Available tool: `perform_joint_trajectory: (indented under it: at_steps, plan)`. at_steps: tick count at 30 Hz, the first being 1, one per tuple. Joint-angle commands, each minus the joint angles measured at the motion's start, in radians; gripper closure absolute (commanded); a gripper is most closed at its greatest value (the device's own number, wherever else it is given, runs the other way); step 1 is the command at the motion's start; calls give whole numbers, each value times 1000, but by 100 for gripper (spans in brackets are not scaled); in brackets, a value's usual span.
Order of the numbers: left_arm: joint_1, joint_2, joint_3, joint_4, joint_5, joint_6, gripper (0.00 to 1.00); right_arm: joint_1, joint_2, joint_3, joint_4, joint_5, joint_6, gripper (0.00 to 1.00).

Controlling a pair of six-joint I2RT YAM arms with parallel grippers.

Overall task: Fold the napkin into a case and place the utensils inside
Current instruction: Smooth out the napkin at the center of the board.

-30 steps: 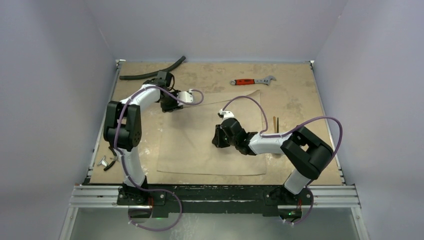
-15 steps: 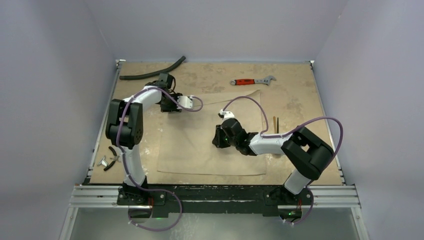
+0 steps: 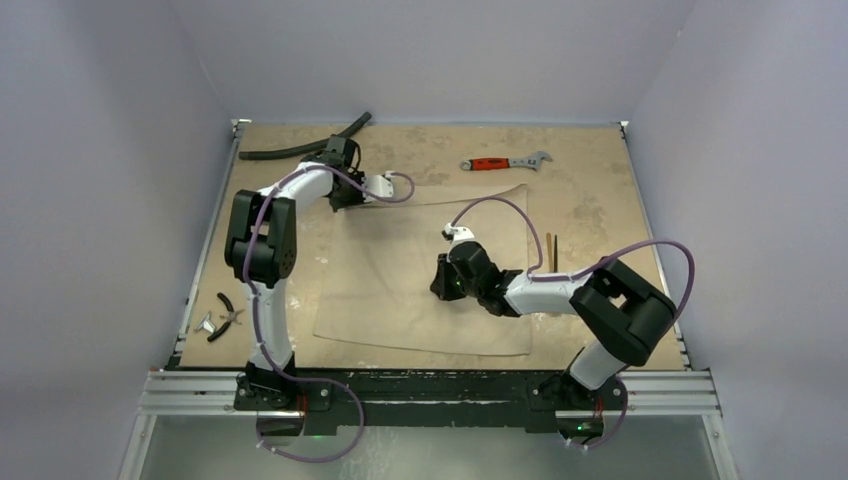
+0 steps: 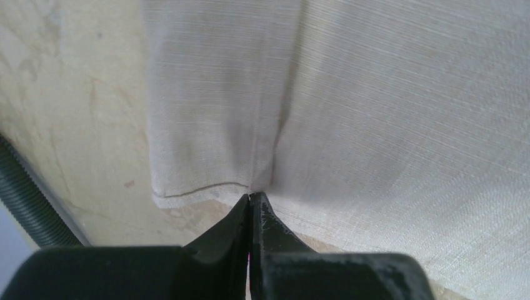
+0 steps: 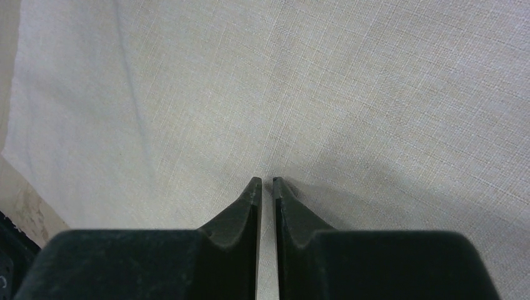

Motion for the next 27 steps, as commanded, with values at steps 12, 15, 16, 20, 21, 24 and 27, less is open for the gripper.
perform_joint_trajectory:
  at_steps: [12,15,16,20,21,24,27]
  plan:
    - [16,40,284,-192,199,-269,96,-1,-41,-51,-26,-26,-13,89]
    - [-29,-34,160,-78,176,-299,75,-5,-56,-22,-40,-17,1,89]
    - [-42,-60,114,10,162,-338,74,-12,-62,15,-48,-8,-5,89]
    - [-47,-135,26,58,186,-492,73,-97,-82,166,-95,-1,-46,89]
    - [-34,-157,12,43,217,-507,73,-126,-81,197,-92,-15,-55,90]
    - [7,-214,1,-55,310,-501,73,-180,-8,316,-94,-33,-85,91]
    - [11,-271,-49,-168,361,-455,72,-185,121,455,-97,-55,-99,93]
